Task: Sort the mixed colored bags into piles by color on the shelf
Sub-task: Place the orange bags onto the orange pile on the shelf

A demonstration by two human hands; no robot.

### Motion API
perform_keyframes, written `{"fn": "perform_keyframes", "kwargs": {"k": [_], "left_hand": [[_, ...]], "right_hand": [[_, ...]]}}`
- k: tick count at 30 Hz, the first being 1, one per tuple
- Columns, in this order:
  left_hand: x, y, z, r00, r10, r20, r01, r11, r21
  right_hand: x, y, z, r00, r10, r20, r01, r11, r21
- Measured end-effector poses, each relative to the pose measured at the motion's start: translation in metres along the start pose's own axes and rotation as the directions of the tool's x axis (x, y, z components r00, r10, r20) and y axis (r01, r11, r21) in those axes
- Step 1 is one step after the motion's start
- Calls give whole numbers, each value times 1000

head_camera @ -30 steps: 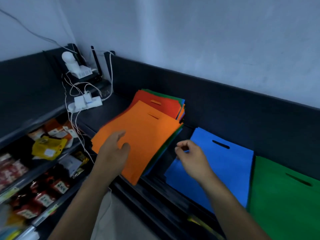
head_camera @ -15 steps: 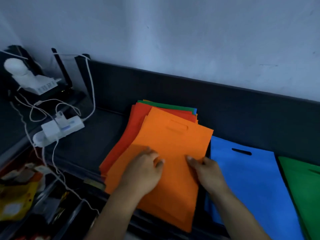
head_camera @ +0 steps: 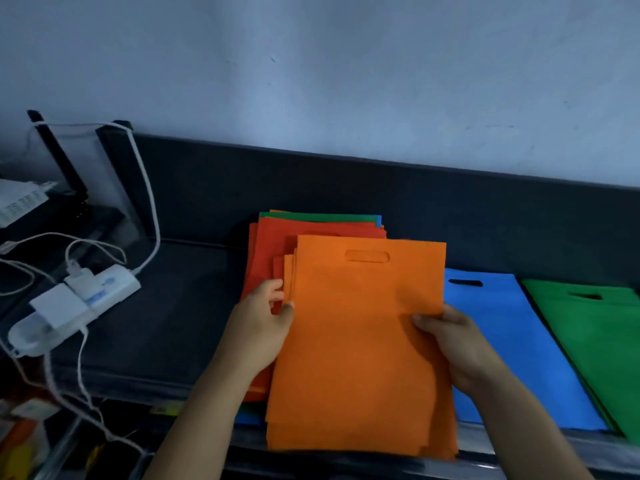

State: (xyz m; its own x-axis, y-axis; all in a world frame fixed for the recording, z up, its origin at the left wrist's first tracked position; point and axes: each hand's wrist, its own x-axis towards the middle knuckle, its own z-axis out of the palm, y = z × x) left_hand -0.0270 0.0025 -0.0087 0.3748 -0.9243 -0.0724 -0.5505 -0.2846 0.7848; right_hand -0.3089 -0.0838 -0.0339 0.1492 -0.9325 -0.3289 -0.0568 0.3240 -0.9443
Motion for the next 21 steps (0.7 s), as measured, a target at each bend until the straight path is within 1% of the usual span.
{"fn": "perform_keyframes", "kwargs": {"k": [4, 7, 9, 12, 14, 16, 17, 18, 20, 21], "left_hand": [[12, -3, -6, 999, -7, 43, 5, 999, 39], [23, -4, -8, 999, 23, 44, -27, 995, 95], [30, -6, -9, 999, 28, 45, -35, 989, 145], [37, -16, -7, 991, -1, 137, -40, 955, 295], [37, -18, -4, 979, -34, 202, -55, 908, 415], [36, -17, -2, 983, -6, 182, -79, 886, 457], [36, -15, 0, 989, 30, 147, -91, 895, 437], [36, -12, 1, 993, 59, 102, -94, 920, 381], [37, -5, 0, 997, 65, 41, -70, 986, 151], [37, -2, -1, 998, 47, 39, -48, 999, 19]], "right_hand": [[10, 4, 16, 993, 41, -109, -36, 998, 48], [12, 1, 27, 985, 27, -171, -8, 993, 115], [11, 1, 30, 978, 16, -209, 5, 995, 96], [8, 4, 26, 960, -9, -280, 9, 1000, -4], [5, 7, 18, 945, -10, -327, 5, 1000, -16], [0, 7, 10, 939, -1, -343, 5, 1000, 9], [-2, 6, 7, 944, 11, -331, 1, 999, 36], [-5, 5, 4, 951, 27, -307, -6, 998, 69], [-8, 2, 0, 967, 65, -246, -30, 990, 141], [-9, 2, -2, 975, 78, -209, -42, 984, 171]]}}
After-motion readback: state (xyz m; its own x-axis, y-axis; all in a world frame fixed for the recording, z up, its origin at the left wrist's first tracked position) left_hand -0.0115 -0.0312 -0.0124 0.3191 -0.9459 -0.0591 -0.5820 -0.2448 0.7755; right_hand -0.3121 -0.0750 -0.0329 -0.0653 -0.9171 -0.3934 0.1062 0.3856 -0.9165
